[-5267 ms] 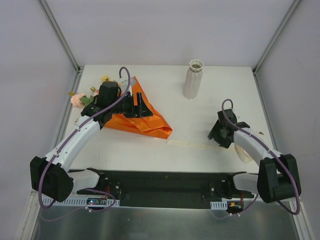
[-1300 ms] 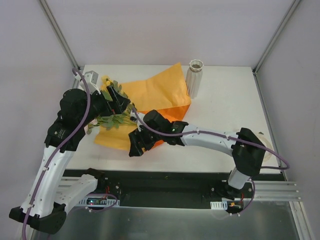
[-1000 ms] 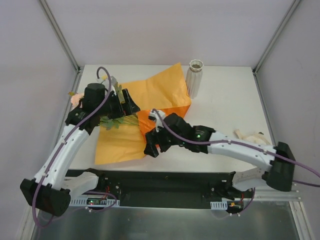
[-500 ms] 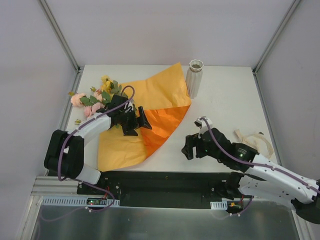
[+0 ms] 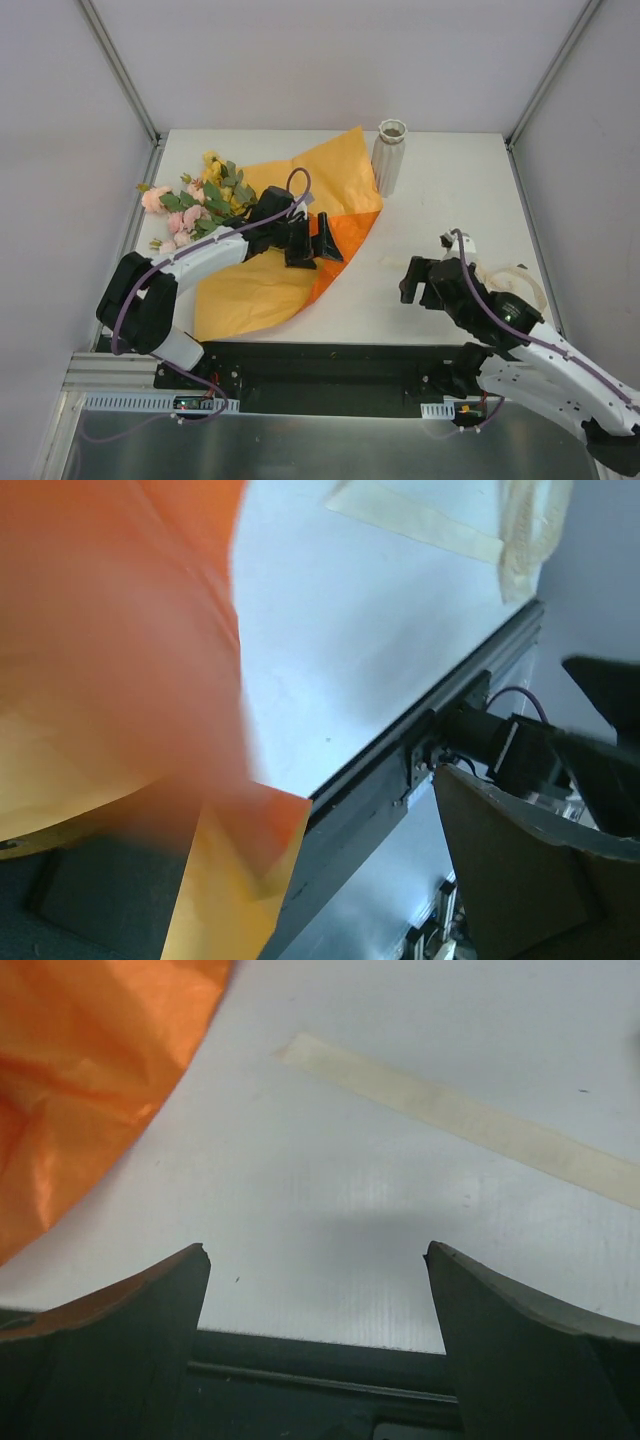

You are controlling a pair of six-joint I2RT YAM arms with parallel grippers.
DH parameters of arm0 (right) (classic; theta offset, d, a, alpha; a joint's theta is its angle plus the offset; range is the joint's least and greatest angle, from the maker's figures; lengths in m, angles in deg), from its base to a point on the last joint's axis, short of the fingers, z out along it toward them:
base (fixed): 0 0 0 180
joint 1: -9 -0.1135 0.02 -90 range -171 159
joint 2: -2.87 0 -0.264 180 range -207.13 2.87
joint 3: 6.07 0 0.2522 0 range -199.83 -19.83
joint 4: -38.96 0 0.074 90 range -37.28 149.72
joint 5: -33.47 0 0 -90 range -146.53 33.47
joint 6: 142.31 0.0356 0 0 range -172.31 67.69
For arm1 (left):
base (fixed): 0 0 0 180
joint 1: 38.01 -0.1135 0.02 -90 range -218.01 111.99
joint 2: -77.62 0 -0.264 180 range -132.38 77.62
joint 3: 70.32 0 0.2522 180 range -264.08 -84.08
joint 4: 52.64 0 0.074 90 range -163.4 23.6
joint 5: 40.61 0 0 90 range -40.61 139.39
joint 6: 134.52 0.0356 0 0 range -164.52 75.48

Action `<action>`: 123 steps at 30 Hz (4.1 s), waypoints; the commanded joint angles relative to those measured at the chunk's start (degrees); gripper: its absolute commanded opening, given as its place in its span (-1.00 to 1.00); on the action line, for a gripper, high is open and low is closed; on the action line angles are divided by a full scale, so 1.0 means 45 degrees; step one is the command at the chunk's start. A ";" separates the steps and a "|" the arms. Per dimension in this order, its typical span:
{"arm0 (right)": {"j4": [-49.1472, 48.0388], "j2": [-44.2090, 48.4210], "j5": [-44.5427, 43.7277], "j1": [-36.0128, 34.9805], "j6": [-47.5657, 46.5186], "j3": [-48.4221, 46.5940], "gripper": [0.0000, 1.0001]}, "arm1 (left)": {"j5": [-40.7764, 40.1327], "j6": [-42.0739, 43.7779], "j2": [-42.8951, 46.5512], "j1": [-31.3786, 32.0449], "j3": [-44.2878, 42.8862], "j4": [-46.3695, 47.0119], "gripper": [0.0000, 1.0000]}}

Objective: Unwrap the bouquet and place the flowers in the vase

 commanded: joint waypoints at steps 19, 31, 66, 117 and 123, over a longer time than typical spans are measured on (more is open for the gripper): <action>-0.4101 -0.7845 0.6593 0.9705 -0.0984 -0.0270 -0.99 | 0.0138 -0.0072 0.0370 0.3149 -0.1266 0.0942 0.94; -0.4047 -0.9937 0.5206 1.0349 -0.0242 -0.0270 -0.99 | 0.0587 -0.0091 -0.1076 0.4244 -0.2048 0.1274 0.94; 0.1363 0.1039 0.8330 1.1228 -0.3600 -0.0679 0.11 | -0.4959 -0.4192 -0.0351 -0.4994 -0.0875 -0.2202 0.56; 0.1326 0.0903 0.9072 1.1170 -0.3465 -0.0504 0.13 | -0.7030 -0.4876 0.2592 -0.4604 0.0353 -0.2202 -1.00; 0.1248 0.0669 0.9248 1.1150 -0.3347 -0.0504 0.13 | -0.7166 -0.5131 0.4917 -0.4623 0.0940 -0.2222 -1.00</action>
